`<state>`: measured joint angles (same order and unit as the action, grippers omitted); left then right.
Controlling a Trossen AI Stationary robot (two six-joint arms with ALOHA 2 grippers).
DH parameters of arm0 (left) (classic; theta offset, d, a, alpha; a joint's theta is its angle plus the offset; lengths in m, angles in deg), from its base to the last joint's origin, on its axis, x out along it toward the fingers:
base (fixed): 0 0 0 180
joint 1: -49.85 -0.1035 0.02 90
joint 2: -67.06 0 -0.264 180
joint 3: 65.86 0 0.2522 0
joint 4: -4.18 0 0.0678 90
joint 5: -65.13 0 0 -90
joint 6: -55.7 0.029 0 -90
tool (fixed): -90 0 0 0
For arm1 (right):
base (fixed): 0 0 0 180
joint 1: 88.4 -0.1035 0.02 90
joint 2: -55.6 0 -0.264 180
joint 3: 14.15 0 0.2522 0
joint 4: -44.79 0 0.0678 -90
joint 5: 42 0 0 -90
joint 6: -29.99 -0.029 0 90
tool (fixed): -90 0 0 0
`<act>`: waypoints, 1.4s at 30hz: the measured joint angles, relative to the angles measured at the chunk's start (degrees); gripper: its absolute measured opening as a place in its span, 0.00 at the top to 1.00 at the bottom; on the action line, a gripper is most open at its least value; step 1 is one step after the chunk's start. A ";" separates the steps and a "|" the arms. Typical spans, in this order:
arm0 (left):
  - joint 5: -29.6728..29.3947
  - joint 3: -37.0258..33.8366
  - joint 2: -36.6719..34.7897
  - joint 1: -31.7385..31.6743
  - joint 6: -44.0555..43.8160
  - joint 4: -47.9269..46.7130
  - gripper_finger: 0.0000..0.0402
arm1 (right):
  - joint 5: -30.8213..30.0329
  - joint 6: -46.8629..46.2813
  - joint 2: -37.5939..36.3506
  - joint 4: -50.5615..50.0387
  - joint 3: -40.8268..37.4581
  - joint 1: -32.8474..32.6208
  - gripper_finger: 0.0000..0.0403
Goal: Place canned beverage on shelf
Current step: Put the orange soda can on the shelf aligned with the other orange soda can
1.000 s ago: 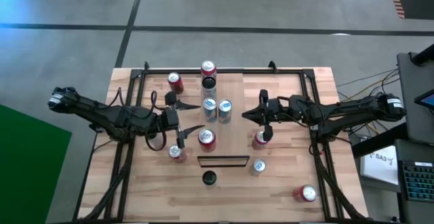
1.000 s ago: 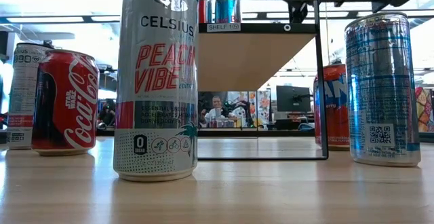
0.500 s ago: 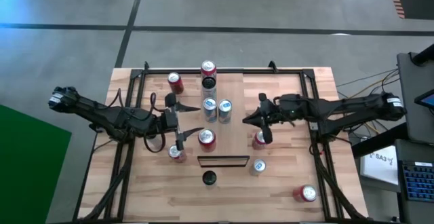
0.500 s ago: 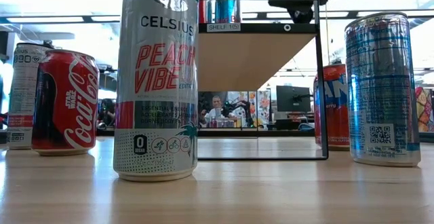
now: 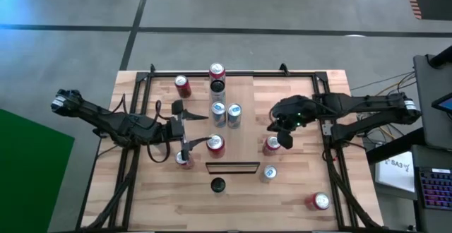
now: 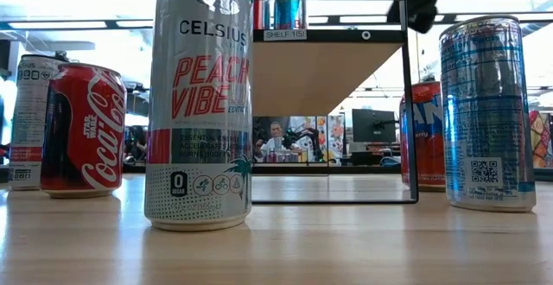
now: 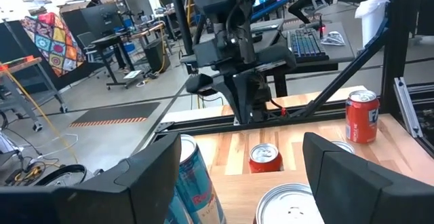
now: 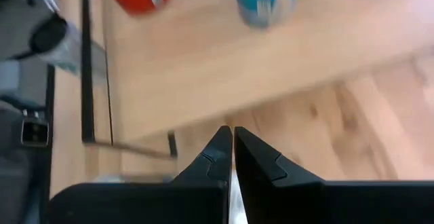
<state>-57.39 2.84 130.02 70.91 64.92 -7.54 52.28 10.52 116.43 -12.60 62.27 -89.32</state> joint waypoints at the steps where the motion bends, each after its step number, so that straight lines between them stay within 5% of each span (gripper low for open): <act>1: 0.00 0.00 0.00 0.01 -0.20 0.02 0.31 | 0.05 -0.81 0.71 -2.59 1.15 -0.30 0.98; 11: 0.02 0.00 0.30 0.41 -1.75 0.02 0.31 | 0.10 -2.61 8.02 -23.25 10.32 -3.00 0.98; 18: 0.06 0.02 0.55 1.57 -2.26 0.00 0.31 | 0.55 -0.22 8.24 -28.28 10.40 -7.63 0.98; 23: 0.06 0.02 0.55 2.61 -2.28 0.03 0.31 | 0.17 -0.42 8.29 -27.69 10.25 -12.34 0.98; 33: 0.09 0.02 0.59 4.12 -3.69 0.06 0.31 | -10.53 -6.61 8.46 -25.41 7.58 -21.30 0.98; 42: 0.13 0.02 0.59 4.42 -3.79 0.04 0.31 | -19.36 -6.15 5.69 -13.61 -1.15 -26.08 0.98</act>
<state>-57.25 2.86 130.61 75.33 61.13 -7.49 32.93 4.37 122.13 -26.20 61.12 -115.40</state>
